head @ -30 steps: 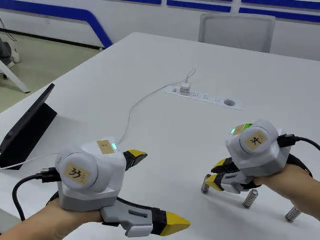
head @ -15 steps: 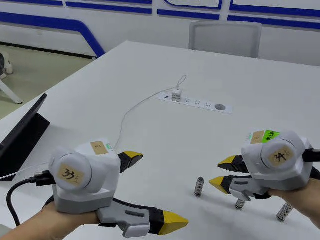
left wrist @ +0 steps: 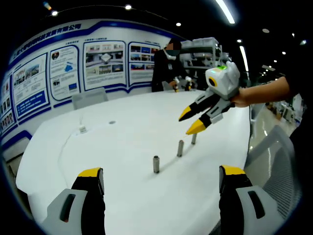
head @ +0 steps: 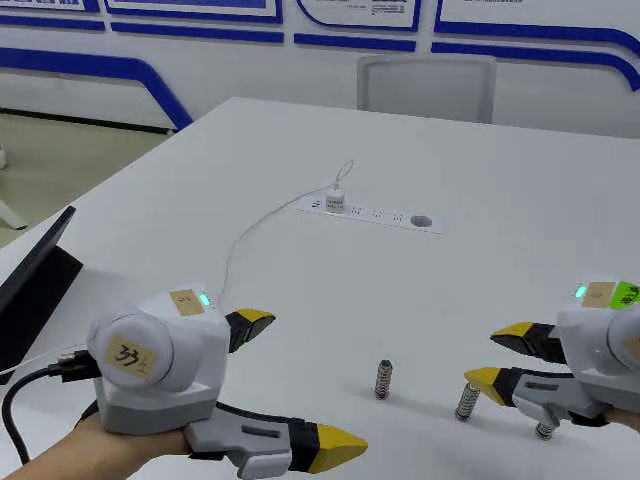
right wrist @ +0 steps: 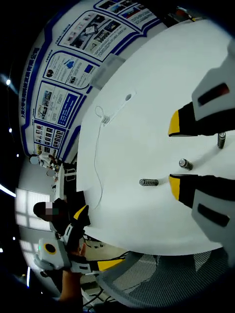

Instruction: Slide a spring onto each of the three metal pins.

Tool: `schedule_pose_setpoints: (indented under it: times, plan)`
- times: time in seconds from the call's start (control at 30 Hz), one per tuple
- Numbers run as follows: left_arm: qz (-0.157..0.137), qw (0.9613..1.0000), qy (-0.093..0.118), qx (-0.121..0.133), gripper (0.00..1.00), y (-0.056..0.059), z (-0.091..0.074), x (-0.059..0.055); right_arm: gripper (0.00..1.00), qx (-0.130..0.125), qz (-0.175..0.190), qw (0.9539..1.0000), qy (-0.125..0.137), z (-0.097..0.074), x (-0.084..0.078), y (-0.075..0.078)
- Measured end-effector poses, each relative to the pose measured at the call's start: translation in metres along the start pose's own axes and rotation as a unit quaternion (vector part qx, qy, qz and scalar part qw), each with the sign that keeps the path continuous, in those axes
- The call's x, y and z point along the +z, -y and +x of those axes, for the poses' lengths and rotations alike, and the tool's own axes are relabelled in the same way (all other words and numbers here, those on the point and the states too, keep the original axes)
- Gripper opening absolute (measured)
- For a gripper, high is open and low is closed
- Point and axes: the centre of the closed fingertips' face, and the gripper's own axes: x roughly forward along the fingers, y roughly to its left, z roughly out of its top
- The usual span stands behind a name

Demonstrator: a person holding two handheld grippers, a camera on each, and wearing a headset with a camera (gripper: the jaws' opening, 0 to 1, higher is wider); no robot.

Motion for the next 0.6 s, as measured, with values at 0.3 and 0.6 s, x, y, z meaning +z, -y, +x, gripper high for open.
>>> schedule_pose_setpoints:
  times: [0.3, 0.6]
  plan:
    - [-0.005, 1.0000, 0.000, 0.007, 1.00, -0.004, 0.000, -0.001, 0.36, -0.038, 0.044, 0.9982, 0.012, -0.035, -0.024, 0.016]
    - [-0.014, 0.9998, 0.003, 0.014, 1.00, -0.009, -0.002, -0.003, 0.39, -0.081, 0.083, 0.9932, 0.004, -0.065, -0.055, 0.029]
